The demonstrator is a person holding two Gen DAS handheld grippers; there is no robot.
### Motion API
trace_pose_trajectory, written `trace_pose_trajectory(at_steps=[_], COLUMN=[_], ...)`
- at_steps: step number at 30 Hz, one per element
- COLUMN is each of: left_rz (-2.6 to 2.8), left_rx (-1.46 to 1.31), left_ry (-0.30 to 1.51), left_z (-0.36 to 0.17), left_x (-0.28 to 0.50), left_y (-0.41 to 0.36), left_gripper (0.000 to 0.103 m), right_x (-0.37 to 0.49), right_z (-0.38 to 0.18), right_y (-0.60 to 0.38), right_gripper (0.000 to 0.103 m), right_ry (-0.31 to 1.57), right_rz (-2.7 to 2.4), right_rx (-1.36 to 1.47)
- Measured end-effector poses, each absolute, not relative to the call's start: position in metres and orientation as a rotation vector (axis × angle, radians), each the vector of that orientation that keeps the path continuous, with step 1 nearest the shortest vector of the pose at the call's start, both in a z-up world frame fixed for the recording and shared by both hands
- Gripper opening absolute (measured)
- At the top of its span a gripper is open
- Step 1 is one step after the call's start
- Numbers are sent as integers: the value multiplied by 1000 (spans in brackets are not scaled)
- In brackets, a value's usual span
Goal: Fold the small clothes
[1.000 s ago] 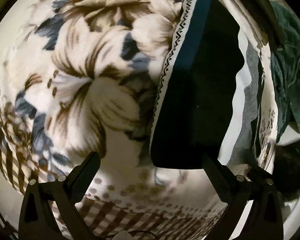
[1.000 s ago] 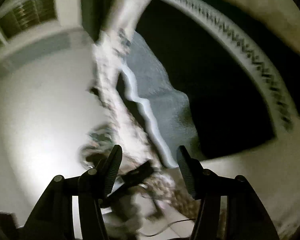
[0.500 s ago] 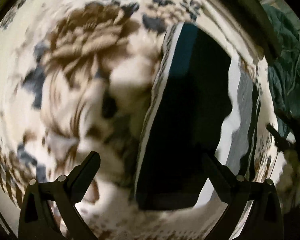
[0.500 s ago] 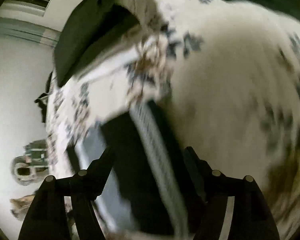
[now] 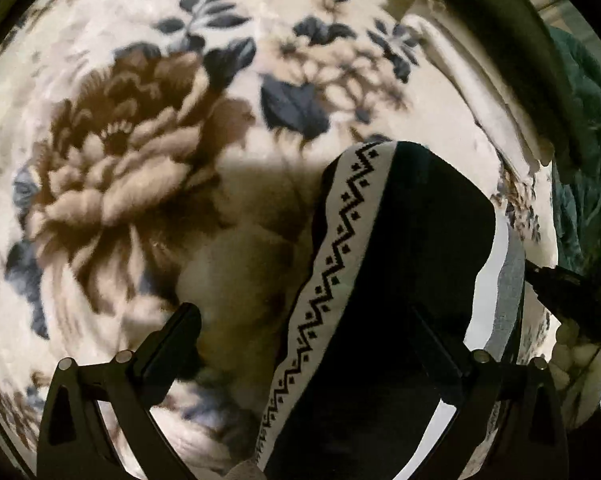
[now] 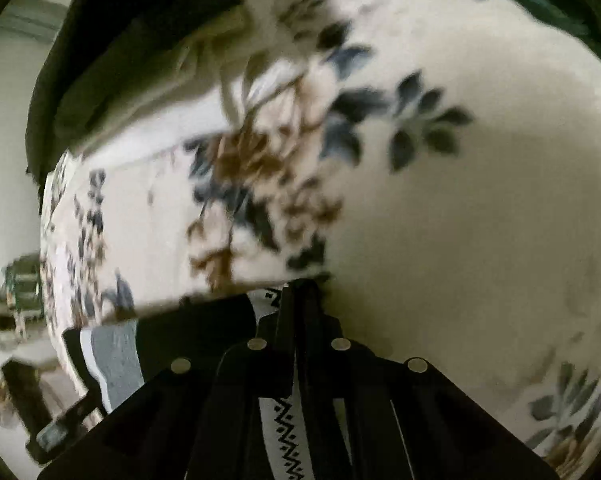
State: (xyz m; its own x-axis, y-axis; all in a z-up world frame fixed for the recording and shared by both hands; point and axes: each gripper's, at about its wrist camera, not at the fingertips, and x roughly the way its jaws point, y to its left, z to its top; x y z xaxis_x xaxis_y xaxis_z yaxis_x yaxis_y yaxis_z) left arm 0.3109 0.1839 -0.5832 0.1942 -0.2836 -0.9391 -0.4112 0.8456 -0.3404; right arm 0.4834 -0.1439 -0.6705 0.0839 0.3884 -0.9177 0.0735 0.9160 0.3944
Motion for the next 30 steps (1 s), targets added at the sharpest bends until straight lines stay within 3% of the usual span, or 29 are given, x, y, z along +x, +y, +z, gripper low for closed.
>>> trace_pose_trajectory(at_steps=[2, 3, 4, 5, 10, 15, 19, 20, 21, 22, 23, 26, 30], left_rz=[66, 48, 11, -33, -228, -305, -351, -369, -382, -380, -379, -379, -414], left_rx=[-616, -618, -631, -662, -849, -840, -837, -849, -854, -847, -846, -869, -882], left_ry=[1381, 1371, 1359, 1351, 1367, 1356, 1356, 1336, 1320, 1313, 1315, 1308, 1296], left_z=[-578, -575, -573, -575, -609, -620, -619, -613, -609, -604, -599, -585, -551], left_x=[305, 301, 295, 289, 274, 294, 312, 308, 307, 308, 309, 311, 328], left_y=[190, 192, 195, 197, 189, 171, 166, 170, 169, 169, 170, 174, 166], left_gripper=[103, 103, 103, 103, 103, 103, 103, 99, 87, 54, 39, 31, 29], right_x=[481, 478, 472, 465, 406, 388, 390, 390, 390, 388, 386, 380, 375], right_z=[-665, -661, -657, -656, -706, -723, -729, -727, -726, -722, -719, -702, -672], right_y=[-154, -164, -177, -190, -191, -168, -134, -131, -130, -129, -129, -124, -132], right_gripper=[26, 54, 71, 73, 74, 77, 79, 77, 55, 37, 36, 31, 30], right_ry=[1498, 1498, 1486, 1478, 1706, 1713, 1710, 1698, 1685, 1663, 1651, 1598, 1552], right_rz=[286, 312, 341, 360, 550, 749, 809, 807, 804, 790, 780, 751, 704], right_rx=[472, 529, 586, 621, 663, 839, 824, 836, 841, 839, 844, 814, 840])
